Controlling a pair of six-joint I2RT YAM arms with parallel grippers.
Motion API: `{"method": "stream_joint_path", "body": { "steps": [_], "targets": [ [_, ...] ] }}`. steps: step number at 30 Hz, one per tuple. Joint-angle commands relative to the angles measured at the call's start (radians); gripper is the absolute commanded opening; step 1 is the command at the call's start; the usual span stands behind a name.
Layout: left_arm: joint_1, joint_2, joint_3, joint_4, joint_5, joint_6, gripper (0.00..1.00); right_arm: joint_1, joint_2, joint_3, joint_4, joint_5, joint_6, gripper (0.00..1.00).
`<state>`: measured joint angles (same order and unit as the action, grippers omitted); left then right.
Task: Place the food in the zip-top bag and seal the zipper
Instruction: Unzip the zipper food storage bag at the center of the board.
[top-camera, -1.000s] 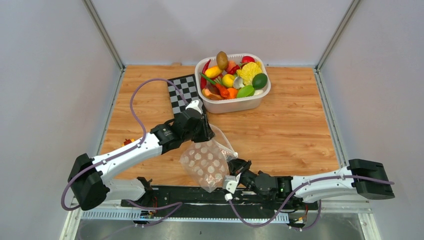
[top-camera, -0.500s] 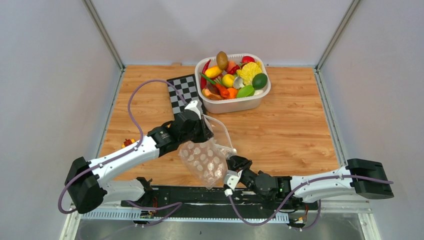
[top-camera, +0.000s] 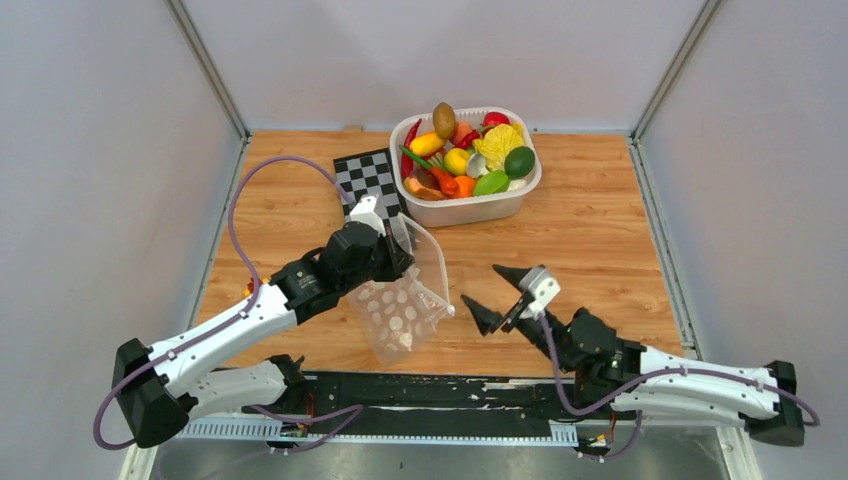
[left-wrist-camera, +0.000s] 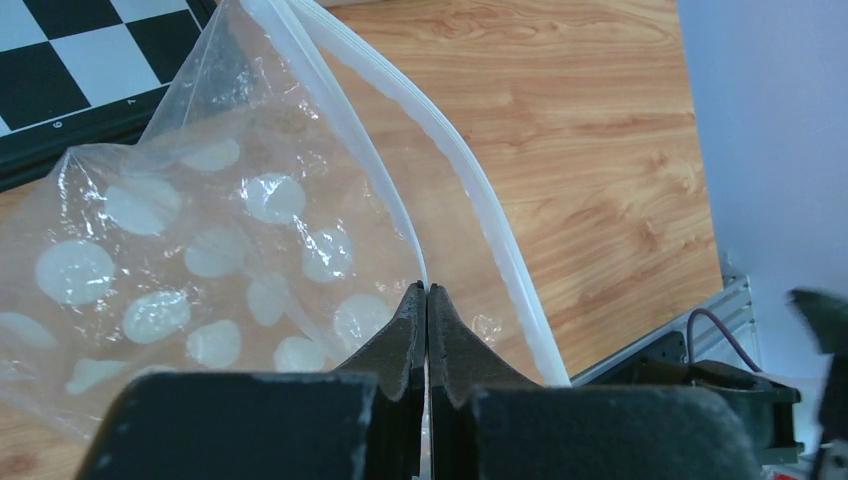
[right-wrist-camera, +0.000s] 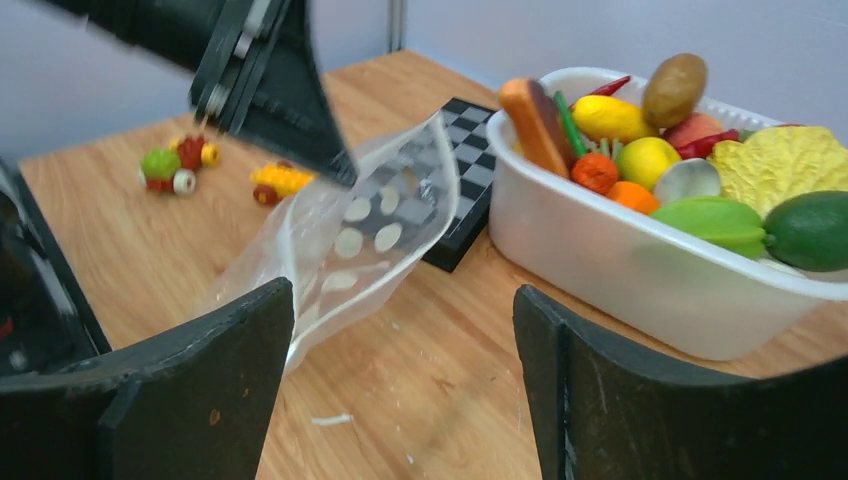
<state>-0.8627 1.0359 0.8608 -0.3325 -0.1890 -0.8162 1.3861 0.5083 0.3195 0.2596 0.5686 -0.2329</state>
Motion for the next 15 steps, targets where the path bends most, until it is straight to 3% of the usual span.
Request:
{"method": "stream_joint_path", "body": {
  "steps": [1,7,15],
  "targets": [
    [-0.002,-0.016,-0.021,0.013,0.007,0.048,0.0,-0.188,-0.008,0.155,-0.29,-0.185,0.337,0.8],
    [-0.007,-0.013,-0.019,0.047,0.079,0.083,0.0,-0.437,0.251,0.345,-0.472,-0.502,0.574,0.76],
    [-0.01,-0.041,-0.029,0.063,0.123,0.101,0.0,-0.498,0.477,0.359,-0.357,-0.714,0.746,0.67]
  ]
}}
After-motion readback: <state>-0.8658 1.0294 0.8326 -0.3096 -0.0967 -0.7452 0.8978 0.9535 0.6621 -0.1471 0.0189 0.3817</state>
